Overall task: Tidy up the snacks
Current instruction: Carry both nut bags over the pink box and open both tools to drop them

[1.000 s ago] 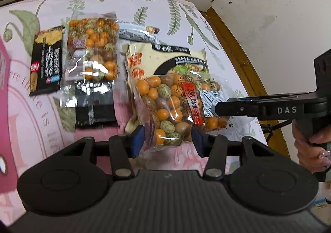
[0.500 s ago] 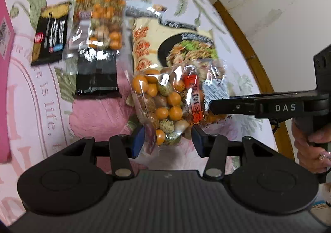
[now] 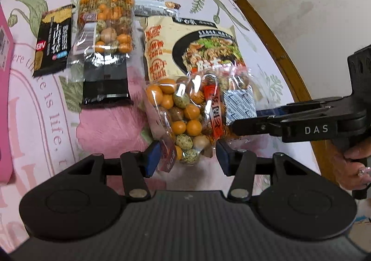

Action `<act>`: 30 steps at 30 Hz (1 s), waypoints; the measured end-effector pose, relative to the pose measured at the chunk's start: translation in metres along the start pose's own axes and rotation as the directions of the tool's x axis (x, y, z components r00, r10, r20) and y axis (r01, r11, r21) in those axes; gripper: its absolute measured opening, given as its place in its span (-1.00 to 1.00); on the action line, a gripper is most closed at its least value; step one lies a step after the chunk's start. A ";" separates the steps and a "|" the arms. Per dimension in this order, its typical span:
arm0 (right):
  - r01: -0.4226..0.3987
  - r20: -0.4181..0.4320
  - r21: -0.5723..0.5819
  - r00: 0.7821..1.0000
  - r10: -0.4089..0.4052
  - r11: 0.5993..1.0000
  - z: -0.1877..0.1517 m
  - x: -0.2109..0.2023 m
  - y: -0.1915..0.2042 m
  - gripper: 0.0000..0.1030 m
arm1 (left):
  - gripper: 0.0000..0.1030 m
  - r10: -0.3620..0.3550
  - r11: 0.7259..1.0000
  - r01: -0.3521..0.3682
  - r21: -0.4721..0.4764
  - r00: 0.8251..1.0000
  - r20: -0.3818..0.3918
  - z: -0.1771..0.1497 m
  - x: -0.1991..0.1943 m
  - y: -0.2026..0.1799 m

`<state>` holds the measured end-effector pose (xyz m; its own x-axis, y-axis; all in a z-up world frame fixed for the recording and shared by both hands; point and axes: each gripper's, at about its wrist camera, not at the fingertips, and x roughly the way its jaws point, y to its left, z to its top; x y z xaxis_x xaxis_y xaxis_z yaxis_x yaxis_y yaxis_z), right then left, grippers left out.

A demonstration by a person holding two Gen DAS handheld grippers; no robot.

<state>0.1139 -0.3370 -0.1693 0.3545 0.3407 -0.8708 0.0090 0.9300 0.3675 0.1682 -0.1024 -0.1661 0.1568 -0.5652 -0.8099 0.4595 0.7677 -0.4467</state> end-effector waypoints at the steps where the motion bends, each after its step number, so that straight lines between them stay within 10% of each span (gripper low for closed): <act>1: -0.005 -0.011 -0.001 1.000 0.005 1.000 -0.001 -0.003 0.003 -0.10 | -0.05 -0.003 1.000 0.003 0.002 1.000 -0.011 -0.002 -0.003 0.000; 30: -0.084 -0.053 -0.340 0.996 0.070 0.937 -0.019 -0.056 0.154 -0.15 | -0.05 0.146 0.989 -0.144 -0.033 0.987 0.066 -0.066 -0.159 0.006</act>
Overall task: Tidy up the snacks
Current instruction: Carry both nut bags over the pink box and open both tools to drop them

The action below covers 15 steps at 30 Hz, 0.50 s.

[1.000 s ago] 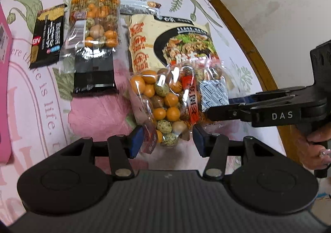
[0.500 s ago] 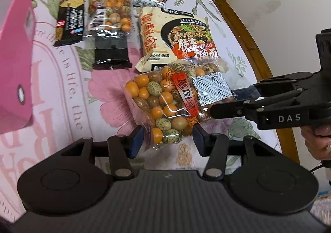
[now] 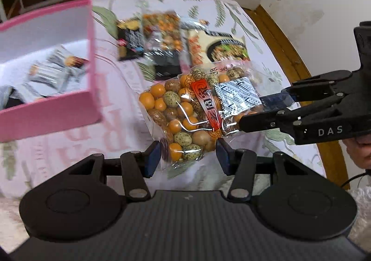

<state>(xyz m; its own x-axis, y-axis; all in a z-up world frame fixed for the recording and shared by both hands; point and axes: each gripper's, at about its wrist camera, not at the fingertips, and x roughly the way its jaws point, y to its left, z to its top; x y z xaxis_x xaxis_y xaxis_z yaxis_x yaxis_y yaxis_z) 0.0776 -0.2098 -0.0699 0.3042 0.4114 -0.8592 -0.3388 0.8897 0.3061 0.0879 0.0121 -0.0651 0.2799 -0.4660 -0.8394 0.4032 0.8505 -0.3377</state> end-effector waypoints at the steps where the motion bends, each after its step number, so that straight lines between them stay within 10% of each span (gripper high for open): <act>1: -0.011 0.006 -0.018 1.000 0.011 1.000 0.005 0.000 0.006 -0.15 | -0.05 0.010 1.000 -0.010 0.002 1.000 0.018 0.000 -0.007 0.005; 15: -0.142 0.093 -0.183 0.983 0.161 0.973 0.106 0.041 0.071 -0.19 | -0.05 0.191 0.981 -0.182 -0.062 0.960 0.205 0.029 -0.079 0.103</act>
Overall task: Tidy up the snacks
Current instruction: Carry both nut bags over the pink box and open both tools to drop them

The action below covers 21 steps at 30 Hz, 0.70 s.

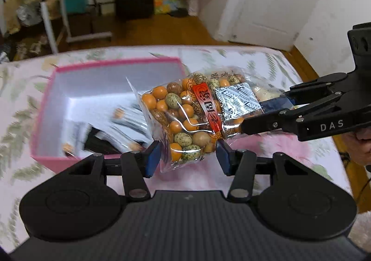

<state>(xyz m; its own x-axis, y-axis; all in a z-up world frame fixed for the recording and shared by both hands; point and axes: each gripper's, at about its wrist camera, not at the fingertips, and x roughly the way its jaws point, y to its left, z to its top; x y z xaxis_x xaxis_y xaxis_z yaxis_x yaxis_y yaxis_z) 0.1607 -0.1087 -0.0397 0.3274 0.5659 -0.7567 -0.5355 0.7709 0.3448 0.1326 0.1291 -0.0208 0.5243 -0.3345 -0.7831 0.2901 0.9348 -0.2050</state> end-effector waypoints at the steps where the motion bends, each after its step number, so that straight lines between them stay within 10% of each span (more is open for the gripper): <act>1: -0.010 -0.001 -0.007 1.000 0.010 1.000 0.010 0.009 0.001 -0.19 | -0.05 0.012 1.000 -0.012 -0.003 1.000 0.004 0.003 0.001 0.007; 13: -0.025 -0.130 -0.094 0.991 0.012 0.995 0.085 0.103 -0.011 -0.19 | -0.04 0.015 0.990 -0.014 -0.141 1.000 0.002 0.035 0.071 0.100; 21: 0.032 -0.173 -0.147 0.983 -0.057 0.989 0.078 0.140 -0.014 0.05 | -0.03 0.095 0.977 -0.096 -0.189 0.995 -0.014 0.033 0.112 0.109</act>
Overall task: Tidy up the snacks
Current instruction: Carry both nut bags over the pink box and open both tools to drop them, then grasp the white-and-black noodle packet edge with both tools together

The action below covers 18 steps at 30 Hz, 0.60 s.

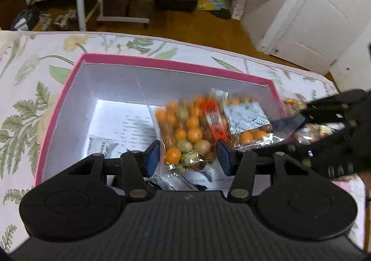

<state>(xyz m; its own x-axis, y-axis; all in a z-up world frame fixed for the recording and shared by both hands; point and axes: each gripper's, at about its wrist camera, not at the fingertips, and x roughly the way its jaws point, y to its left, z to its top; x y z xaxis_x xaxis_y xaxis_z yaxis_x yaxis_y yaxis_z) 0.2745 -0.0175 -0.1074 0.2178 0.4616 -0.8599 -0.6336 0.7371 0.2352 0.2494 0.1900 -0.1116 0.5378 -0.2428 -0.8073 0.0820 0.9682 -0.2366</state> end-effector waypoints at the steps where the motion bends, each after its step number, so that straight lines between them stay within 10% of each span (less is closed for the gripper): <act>1: 0.007 0.006 -0.009 1.000 -0.006 1.000 -0.002 0.000 0.002 0.06 | 0.04 0.015 1.000 -0.015 0.008 1.000 0.000 -0.001 0.000 -0.002; 11: -0.061 0.188 0.088 0.981 0.044 0.994 -0.047 -0.100 -0.019 0.05 | 0.20 -0.050 0.996 0.047 0.079 0.998 0.039 -0.009 -0.055 -0.043; 18: 0.027 0.255 0.181 0.964 -0.073 0.983 -0.103 -0.162 -0.051 0.05 | 0.20 -0.127 0.972 0.114 0.207 0.991 0.050 -0.014 -0.082 -0.105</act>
<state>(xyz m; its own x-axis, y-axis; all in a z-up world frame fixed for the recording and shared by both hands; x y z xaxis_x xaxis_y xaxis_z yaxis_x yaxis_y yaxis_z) 0.1948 -0.1808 -0.0264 0.4457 0.5170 -0.7308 -0.4829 0.8263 0.2900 0.1849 0.1077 -0.0278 0.5645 -0.3602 -0.7427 0.3148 0.9257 -0.2097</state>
